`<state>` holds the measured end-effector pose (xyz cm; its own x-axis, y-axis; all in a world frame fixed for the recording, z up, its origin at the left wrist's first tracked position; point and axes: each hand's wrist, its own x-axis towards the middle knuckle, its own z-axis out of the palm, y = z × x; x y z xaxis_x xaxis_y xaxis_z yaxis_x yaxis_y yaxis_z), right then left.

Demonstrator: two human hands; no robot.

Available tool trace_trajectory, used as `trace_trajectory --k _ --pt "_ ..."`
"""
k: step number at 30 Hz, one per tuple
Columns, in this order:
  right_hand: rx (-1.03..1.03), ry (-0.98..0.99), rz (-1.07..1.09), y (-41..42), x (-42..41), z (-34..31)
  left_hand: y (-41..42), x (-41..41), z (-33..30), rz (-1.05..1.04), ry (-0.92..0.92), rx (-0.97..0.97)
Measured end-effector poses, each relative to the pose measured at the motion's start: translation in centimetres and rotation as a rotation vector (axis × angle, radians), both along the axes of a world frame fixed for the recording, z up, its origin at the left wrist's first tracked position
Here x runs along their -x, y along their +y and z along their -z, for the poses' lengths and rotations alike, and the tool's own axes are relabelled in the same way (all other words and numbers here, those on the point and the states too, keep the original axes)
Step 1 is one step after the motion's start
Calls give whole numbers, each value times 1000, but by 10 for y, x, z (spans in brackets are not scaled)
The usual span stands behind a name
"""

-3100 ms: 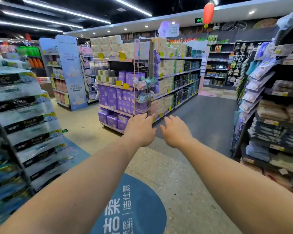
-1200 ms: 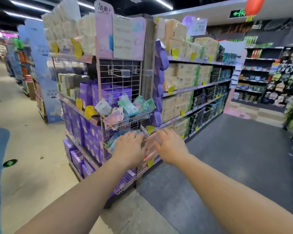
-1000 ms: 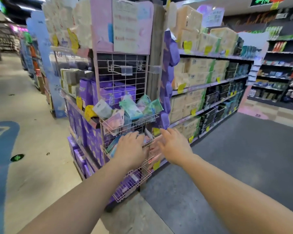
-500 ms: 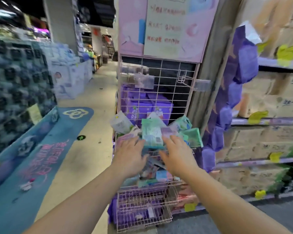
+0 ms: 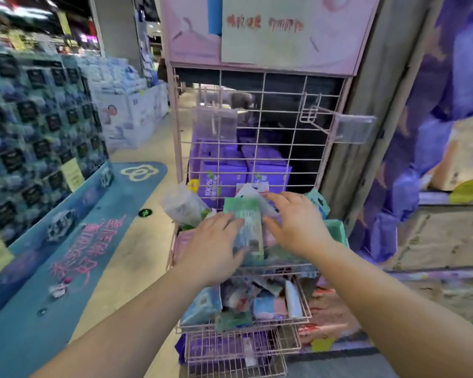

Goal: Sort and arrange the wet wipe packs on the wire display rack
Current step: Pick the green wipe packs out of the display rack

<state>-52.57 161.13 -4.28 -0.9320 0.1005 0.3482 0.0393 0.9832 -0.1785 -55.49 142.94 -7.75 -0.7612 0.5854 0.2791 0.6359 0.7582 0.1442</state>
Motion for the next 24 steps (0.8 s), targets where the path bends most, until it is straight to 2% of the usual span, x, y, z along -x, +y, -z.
trace_trajectory --k 4,9,18,24 --pt "-8 -1 44 20 10 -8 16 14 2 41 11 42" --pt "40 -50 -2 41 23 -4 22 14 9 25 62 147" --pt "74 -184 -293 42 45 -5 34 -10 9 -158 39 249" --pt "132 -196 -365 50 46 -13 35 -19 3 -238 40 202"
